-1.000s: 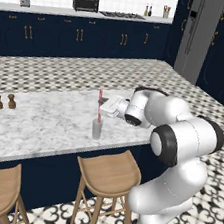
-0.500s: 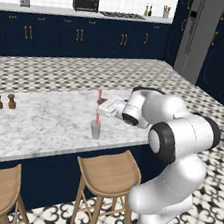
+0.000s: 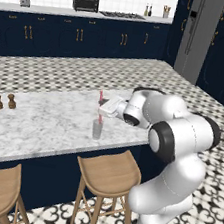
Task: Take a straw from the drawer in front and place it inside the glass cup on the dining counter.
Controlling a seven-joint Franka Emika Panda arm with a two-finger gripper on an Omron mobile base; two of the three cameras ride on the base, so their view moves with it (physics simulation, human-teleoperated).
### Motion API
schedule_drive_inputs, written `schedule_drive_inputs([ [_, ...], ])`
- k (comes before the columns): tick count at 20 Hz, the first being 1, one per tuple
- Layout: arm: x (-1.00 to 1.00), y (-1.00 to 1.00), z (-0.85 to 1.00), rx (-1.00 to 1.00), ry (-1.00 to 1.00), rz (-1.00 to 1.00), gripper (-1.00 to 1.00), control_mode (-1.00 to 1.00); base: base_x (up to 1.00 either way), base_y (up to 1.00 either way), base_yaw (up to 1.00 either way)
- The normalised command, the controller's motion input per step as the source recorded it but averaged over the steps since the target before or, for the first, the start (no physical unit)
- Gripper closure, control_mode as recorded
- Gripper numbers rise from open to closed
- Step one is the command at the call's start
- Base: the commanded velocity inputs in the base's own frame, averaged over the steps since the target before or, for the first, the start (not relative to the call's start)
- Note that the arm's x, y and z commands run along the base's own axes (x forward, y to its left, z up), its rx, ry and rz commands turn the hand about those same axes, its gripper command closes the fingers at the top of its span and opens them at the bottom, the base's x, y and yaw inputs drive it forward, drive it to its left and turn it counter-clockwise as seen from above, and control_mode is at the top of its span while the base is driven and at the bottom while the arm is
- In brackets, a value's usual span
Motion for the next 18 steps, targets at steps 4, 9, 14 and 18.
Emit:
schedule_drive_inputs([
  [4, -0.06, -0.02, 0.0, 0.0, -0.07, 0.0, 1.0, -1.0, 0.0, 0.0, 0.0],
  [9, 0.0, 0.0, 0.0, 0.0, -0.02, 0.0, 1.0, -1.0, 0.0, 0.0, 0.0],
  [14, -0.04, 0.0, -0.11, 0.0, 0.0, 0.0, 1.0, -1.0, 0.0, 0.0, 0.0],
  [18, -0.01, 0.0, -0.23, 0.0, 0.0, 0.0, 1.0, -1.0, 0.0, 0.0, 0.0],
])
